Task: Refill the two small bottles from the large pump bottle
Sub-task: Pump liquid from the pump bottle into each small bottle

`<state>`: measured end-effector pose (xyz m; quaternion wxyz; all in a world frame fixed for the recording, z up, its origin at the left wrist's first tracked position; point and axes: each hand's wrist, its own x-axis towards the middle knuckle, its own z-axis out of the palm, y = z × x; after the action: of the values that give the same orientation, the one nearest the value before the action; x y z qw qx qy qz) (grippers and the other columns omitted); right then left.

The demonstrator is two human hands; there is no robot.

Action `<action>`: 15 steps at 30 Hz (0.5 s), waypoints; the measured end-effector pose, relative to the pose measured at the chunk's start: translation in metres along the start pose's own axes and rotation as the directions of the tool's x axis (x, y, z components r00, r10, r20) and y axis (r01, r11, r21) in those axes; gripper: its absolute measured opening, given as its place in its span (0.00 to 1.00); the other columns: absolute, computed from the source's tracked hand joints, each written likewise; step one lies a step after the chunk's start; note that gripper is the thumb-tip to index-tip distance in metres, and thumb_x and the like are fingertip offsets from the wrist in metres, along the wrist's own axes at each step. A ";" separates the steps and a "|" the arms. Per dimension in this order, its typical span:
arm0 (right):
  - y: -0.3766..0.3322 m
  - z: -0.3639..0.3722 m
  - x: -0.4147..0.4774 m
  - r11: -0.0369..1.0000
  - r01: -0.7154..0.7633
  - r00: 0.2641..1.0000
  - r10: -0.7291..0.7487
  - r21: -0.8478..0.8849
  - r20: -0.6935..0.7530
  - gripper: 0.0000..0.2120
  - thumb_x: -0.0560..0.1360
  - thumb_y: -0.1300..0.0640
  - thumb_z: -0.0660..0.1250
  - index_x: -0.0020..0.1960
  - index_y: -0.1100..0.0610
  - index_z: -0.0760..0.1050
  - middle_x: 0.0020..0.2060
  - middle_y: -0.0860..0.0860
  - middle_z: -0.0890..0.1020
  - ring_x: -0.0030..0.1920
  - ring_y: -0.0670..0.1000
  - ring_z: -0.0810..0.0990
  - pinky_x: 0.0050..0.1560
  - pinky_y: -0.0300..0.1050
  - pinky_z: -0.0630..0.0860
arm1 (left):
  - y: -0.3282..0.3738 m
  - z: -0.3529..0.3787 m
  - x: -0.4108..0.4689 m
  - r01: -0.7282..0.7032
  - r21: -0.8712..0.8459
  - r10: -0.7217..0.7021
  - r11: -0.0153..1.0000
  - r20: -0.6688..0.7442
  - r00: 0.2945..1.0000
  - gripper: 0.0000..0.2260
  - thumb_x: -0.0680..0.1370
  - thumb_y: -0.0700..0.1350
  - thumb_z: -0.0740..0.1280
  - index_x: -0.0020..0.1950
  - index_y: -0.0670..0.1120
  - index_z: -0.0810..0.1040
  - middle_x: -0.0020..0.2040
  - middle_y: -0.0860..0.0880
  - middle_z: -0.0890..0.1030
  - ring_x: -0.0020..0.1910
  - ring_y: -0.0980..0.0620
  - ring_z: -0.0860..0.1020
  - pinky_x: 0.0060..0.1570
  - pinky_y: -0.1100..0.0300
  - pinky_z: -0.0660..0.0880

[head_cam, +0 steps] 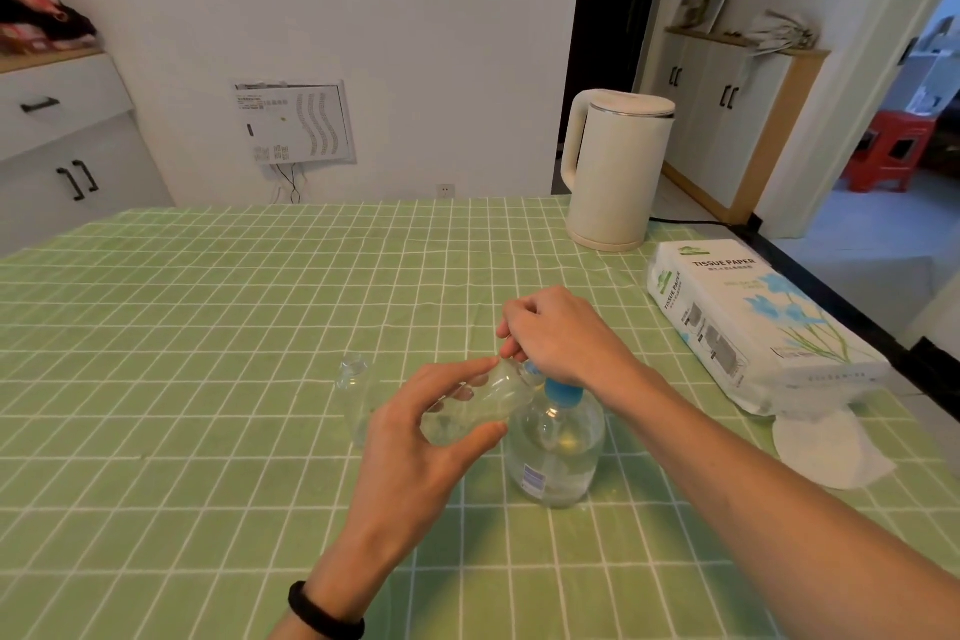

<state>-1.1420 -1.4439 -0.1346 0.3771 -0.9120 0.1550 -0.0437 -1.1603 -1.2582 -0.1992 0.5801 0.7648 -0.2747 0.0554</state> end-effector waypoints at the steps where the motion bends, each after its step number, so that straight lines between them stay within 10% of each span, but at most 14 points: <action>1: 0.000 0.000 0.001 0.999 -0.011 1.000 0.010 0.033 0.017 0.21 0.82 0.50 0.57 0.46 0.58 0.85 0.38 0.48 0.88 0.44 0.52 0.88 0.57 0.57 0.83 | 0.001 0.000 0.000 0.000 0.002 0.000 1.000 -0.001 1.000 0.24 0.71 0.43 0.81 0.63 0.61 0.83 0.55 0.61 0.86 0.56 0.55 0.83 0.56 0.68 0.74; 15: 0.001 -0.002 0.005 0.968 0.020 0.998 -0.035 0.251 0.053 0.24 0.85 0.46 0.53 0.47 0.55 0.85 0.37 0.47 0.89 0.39 0.44 0.88 0.45 0.42 0.78 | 0.003 -0.001 0.003 -0.021 0.002 0.021 1.000 -0.013 1.000 0.24 0.71 0.42 0.81 0.63 0.61 0.83 0.55 0.61 0.86 0.57 0.55 0.82 0.56 0.72 0.72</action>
<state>-1.1374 -1.4474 -0.1339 0.4926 -0.8602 0.1248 -0.0421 -1.1594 -1.2586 -0.1947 0.5808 0.7620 -0.2787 0.0666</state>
